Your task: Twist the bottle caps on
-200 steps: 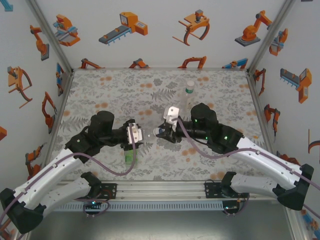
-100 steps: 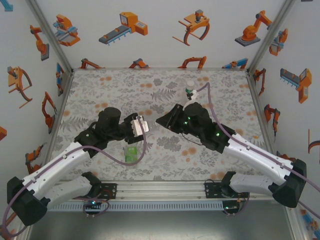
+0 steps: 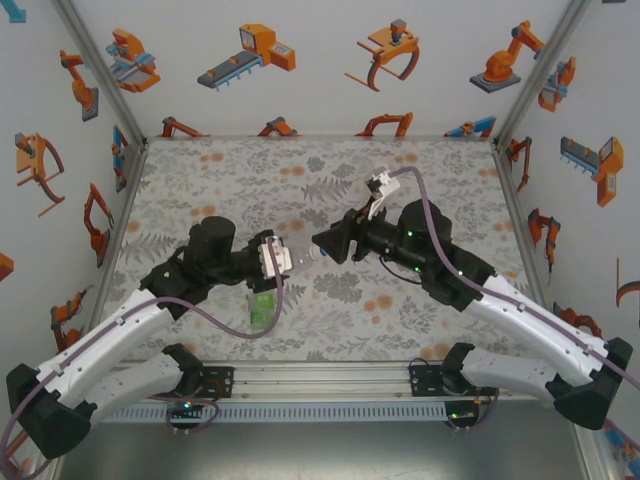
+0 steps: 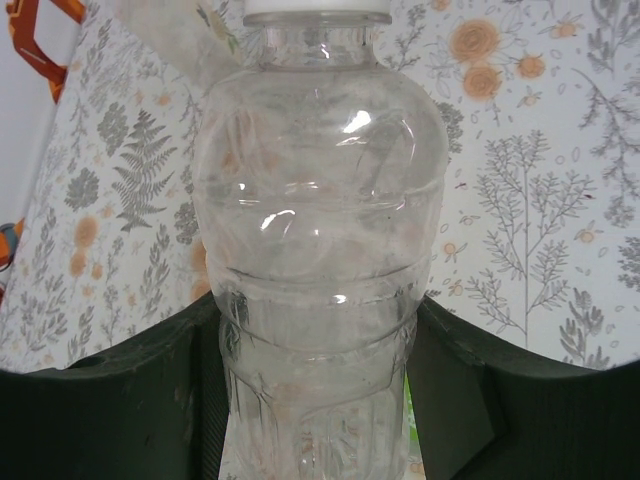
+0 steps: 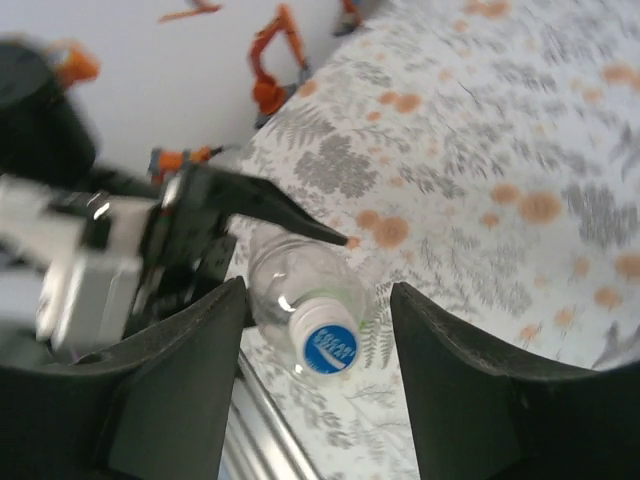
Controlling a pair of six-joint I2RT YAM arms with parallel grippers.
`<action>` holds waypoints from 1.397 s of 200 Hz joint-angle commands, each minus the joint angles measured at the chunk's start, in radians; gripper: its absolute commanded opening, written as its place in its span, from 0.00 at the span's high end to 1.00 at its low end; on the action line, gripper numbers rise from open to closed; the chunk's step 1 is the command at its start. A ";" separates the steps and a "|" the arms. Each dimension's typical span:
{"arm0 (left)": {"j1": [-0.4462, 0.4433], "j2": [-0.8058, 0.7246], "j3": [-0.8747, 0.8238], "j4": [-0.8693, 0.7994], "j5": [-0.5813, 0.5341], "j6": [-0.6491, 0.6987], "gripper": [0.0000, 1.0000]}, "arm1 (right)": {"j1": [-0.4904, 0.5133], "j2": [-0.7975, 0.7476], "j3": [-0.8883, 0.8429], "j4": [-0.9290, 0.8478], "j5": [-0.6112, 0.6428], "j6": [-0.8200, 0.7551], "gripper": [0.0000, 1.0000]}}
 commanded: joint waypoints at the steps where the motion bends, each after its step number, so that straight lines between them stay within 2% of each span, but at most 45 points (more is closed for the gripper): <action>1: -0.004 -0.039 0.030 -0.049 0.078 -0.029 1.00 | -0.001 -0.032 0.046 -0.007 -0.307 -0.533 0.46; 15: -0.003 -0.059 0.027 -0.061 0.091 -0.029 1.00 | -0.001 -0.033 0.063 -0.106 -0.409 -0.711 0.45; 26: -0.004 -0.072 0.023 -0.069 0.104 -0.032 1.00 | -0.001 -0.026 0.074 -0.179 -0.433 -0.817 0.45; 58: -0.003 -0.092 0.027 -0.101 0.137 -0.031 1.00 | -0.001 -0.005 0.087 -0.257 -0.487 -0.932 0.44; 122: -0.003 -0.084 0.038 -0.115 0.150 -0.030 1.00 | 0.000 0.019 0.017 -0.131 -0.512 -0.891 0.52; 173: -0.003 -0.061 0.046 -0.105 0.163 -0.022 1.00 | 0.000 0.031 0.000 -0.126 -0.489 -0.892 0.54; 185: -0.003 -0.057 0.048 -0.101 0.163 -0.022 1.00 | -0.001 0.032 -0.001 -0.123 -0.488 -0.892 0.58; 205: -0.003 -0.053 0.053 -0.098 0.171 -0.018 1.00 | 0.000 0.033 -0.008 -0.122 -0.478 -0.894 0.58; 215: -0.003 -0.052 0.055 -0.101 0.172 -0.013 1.00 | 0.000 0.037 -0.008 -0.123 -0.473 -0.893 0.62; 233: -0.003 -0.053 0.060 -0.113 0.168 -0.007 1.00 | 0.000 0.038 -0.007 -0.131 -0.477 -0.892 0.63; 255: -0.004 -0.063 0.058 -0.111 0.164 -0.008 1.00 | 0.000 0.043 -0.007 -0.132 -0.455 -0.869 0.84; 269: -0.003 -0.066 0.059 -0.110 0.158 -0.010 1.00 | 0.000 0.047 -0.011 -0.110 -0.414 -0.788 0.91; 279: -0.003 -0.066 0.062 -0.112 0.149 -0.012 1.00 | -0.001 0.047 -0.014 -0.084 -0.362 -0.696 1.00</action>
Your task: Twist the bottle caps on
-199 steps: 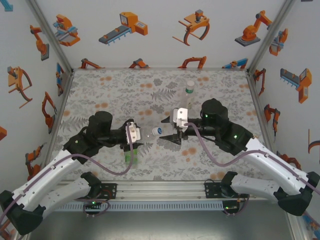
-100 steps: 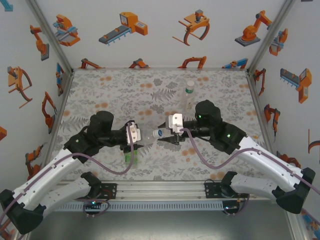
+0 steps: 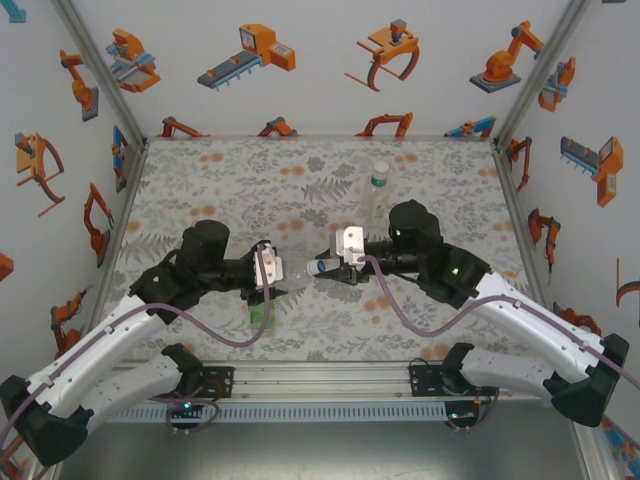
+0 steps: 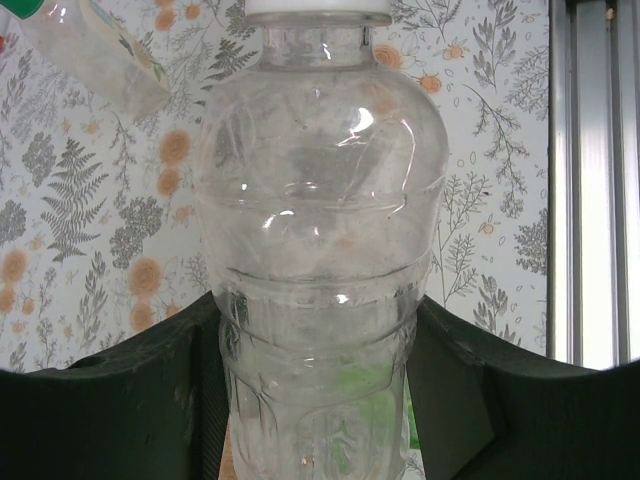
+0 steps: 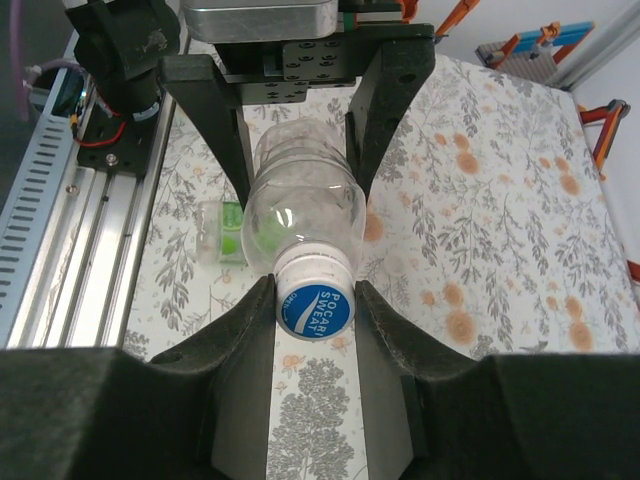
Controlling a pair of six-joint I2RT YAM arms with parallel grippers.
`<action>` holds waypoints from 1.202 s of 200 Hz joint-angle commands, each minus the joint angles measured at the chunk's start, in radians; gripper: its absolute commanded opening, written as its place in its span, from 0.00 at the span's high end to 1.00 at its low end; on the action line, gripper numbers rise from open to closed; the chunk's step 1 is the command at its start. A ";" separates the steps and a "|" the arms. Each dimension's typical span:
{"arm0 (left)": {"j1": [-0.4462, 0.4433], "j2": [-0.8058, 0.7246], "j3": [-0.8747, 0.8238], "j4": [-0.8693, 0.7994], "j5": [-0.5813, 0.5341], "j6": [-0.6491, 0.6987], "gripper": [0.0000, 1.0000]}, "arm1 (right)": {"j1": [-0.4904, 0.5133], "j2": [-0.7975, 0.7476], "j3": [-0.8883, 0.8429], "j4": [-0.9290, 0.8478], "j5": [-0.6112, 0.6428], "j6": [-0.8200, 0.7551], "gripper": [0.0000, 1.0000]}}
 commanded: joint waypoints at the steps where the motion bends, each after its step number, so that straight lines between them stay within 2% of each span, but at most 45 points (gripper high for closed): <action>1: -0.003 -0.014 0.040 0.012 0.015 0.004 1.00 | -0.001 0.012 -0.018 0.066 0.101 0.168 1.00; 25: -0.004 -0.018 0.037 0.037 -0.030 -0.018 1.00 | 0.000 0.018 -0.018 0.088 0.248 0.455 1.00; 51: -0.003 -0.015 0.016 0.088 -0.081 -0.038 1.00 | 0.000 0.036 -0.028 0.100 0.381 0.849 1.00; 79: -0.005 0.000 -0.008 0.152 -0.135 -0.061 1.00 | -0.001 0.066 -0.023 0.031 0.542 1.267 1.00; 114: -0.004 0.027 -0.018 0.182 -0.167 -0.054 1.00 | 0.000 0.088 -0.068 0.058 0.612 1.561 1.00; 142: -0.005 0.055 0.003 0.161 -0.139 -0.046 1.00 | 0.000 0.090 -0.052 0.056 0.621 1.536 1.00; 166: -0.005 0.067 0.014 0.152 -0.113 -0.046 1.00 | 0.000 0.069 -0.031 0.060 0.629 1.393 1.00; 188: -0.005 0.067 0.014 0.147 -0.109 -0.046 1.00 | 0.000 0.033 0.000 0.057 0.622 1.209 0.67; 204: -0.006 0.057 0.015 0.137 -0.107 -0.046 1.00 | -0.001 0.005 0.019 0.050 0.603 1.043 0.48; 221: -0.005 0.040 0.010 0.125 -0.100 -0.044 1.00 | 0.000 -0.020 0.030 0.044 0.545 0.845 0.36; 240: -0.005 0.017 0.008 0.092 -0.060 -0.026 1.00 | -0.001 -0.037 0.033 0.031 0.417 0.579 0.33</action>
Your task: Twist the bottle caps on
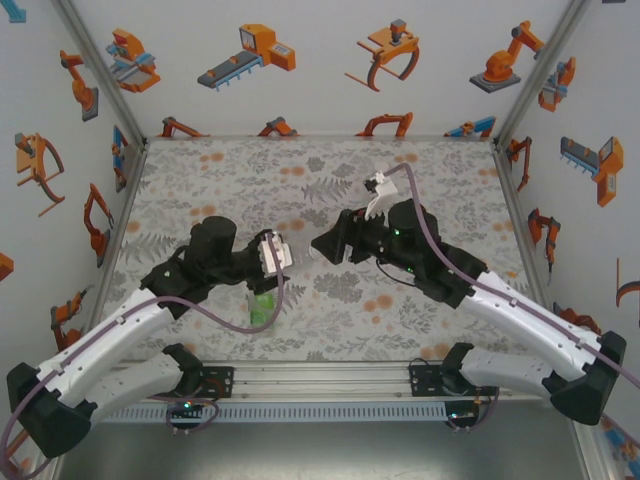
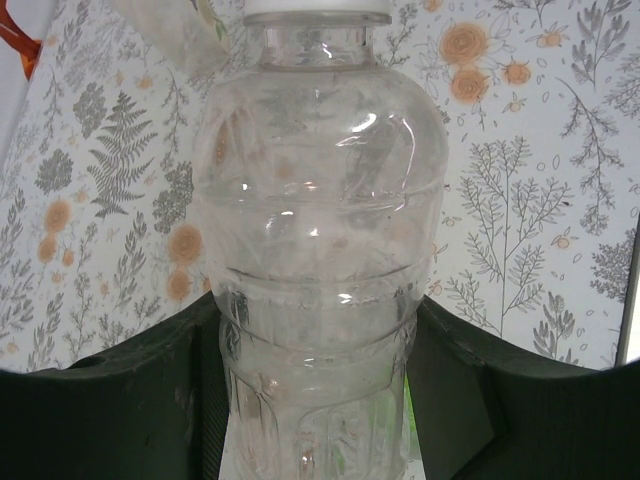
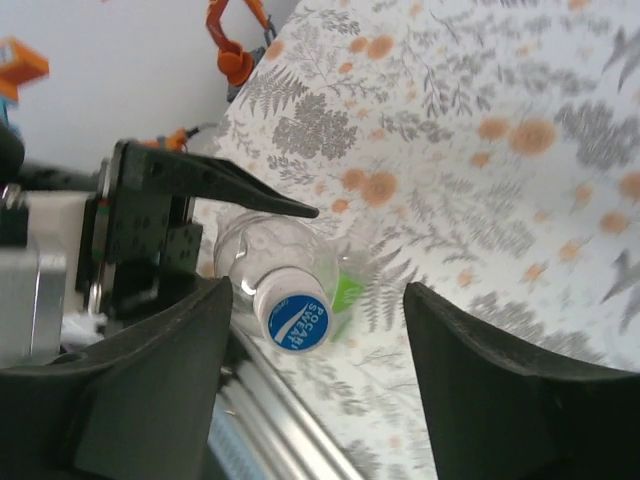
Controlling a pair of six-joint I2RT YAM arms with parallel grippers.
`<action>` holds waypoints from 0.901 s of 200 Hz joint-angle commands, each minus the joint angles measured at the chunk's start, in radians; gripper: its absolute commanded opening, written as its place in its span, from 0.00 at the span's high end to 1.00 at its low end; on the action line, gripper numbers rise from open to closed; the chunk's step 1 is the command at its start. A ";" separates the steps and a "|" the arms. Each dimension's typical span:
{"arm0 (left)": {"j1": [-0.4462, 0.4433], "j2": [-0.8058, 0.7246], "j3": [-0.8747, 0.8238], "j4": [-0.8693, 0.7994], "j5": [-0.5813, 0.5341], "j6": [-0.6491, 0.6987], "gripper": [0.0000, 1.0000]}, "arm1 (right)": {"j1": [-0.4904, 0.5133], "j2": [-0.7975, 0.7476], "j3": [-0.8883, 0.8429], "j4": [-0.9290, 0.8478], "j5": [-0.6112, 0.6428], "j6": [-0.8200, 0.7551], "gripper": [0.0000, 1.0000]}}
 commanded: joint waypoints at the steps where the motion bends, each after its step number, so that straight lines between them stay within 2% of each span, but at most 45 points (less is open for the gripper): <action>1: -0.004 -0.039 0.027 -0.025 0.080 0.023 1.00 | -0.001 -0.038 0.037 -0.020 -0.139 -0.424 0.33; 38: -0.004 -0.080 0.028 -0.082 0.171 0.037 1.00 | -0.001 -0.066 0.039 -0.063 -0.483 -0.864 0.33; 72: -0.004 -0.108 0.024 -0.094 0.216 0.013 1.00 | -0.001 -0.048 0.065 -0.154 -0.577 -1.079 0.36; 94: -0.004 -0.116 0.022 -0.100 0.222 0.002 1.00 | -0.001 -0.037 0.070 -0.140 -0.606 -1.093 0.40; 116: -0.004 -0.118 0.020 -0.103 0.214 -0.001 1.00 | -0.001 -0.031 0.052 -0.079 -0.631 -1.087 0.48; 180: -0.004 -0.114 0.029 -0.110 0.224 -0.004 1.00 | 0.001 -0.001 0.054 -0.049 -0.678 -1.079 0.56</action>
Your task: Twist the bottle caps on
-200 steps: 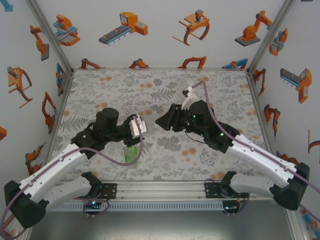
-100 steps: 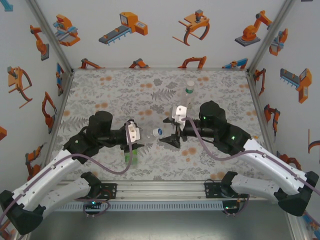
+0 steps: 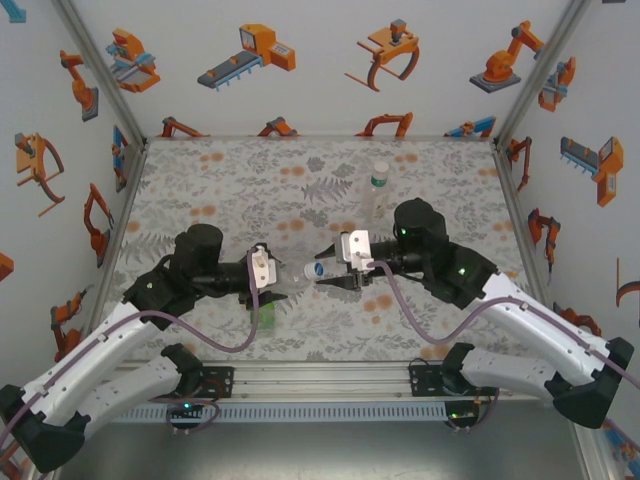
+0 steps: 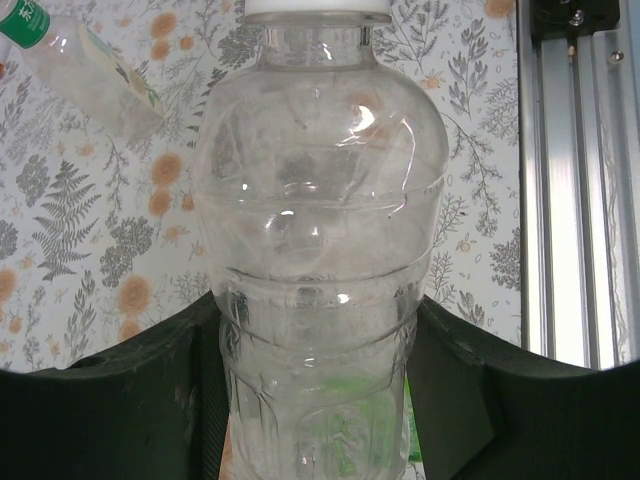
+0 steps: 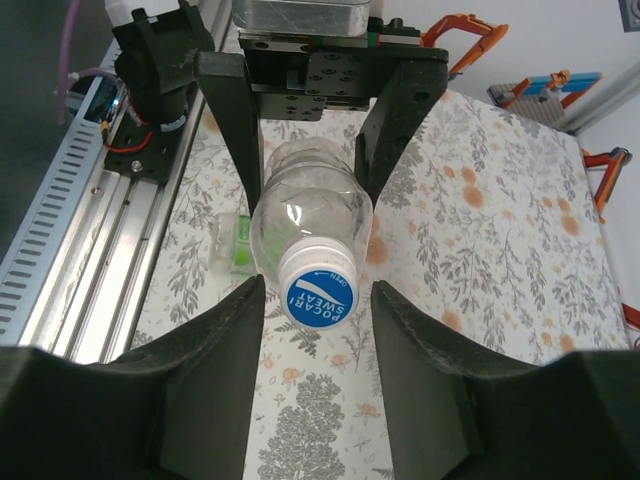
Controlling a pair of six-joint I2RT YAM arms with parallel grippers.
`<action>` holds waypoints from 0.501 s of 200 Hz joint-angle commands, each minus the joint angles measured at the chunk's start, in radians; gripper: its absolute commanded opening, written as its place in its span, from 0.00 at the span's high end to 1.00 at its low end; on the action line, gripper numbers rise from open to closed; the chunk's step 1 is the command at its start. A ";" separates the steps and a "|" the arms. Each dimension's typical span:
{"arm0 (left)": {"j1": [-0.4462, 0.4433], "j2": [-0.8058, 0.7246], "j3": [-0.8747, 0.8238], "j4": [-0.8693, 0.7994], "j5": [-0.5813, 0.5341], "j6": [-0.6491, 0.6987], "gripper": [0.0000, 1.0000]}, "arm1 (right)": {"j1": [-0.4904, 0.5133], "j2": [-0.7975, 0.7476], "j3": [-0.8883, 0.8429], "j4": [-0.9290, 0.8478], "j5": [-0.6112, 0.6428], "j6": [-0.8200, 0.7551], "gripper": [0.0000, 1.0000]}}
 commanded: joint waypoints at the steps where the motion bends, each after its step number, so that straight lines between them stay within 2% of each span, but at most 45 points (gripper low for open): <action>1: -0.003 -0.009 0.029 -0.009 0.040 -0.009 1.00 | 0.002 0.011 0.014 0.041 -0.042 -0.026 0.56; 23: -0.003 -0.021 0.023 -0.010 0.036 -0.012 1.00 | 0.002 0.019 0.012 0.040 -0.037 -0.026 0.56; 41: -0.003 -0.032 0.015 -0.009 0.030 -0.013 1.00 | 0.004 0.022 0.014 0.045 -0.038 -0.024 0.67; 71: -0.004 -0.039 0.009 -0.009 0.029 -0.012 1.00 | 0.008 0.033 0.014 0.037 -0.019 -0.015 0.67; 85: -0.004 -0.041 0.007 -0.003 0.027 -0.012 1.00 | 0.010 0.036 0.013 0.043 0.008 0.016 0.87; 95: -0.004 -0.039 0.006 0.006 0.015 -0.013 1.00 | 0.011 0.036 0.003 0.082 0.063 0.099 1.00; 100: -0.004 -0.039 0.004 0.014 0.008 -0.015 1.00 | 0.011 0.035 -0.008 0.119 0.105 0.165 1.00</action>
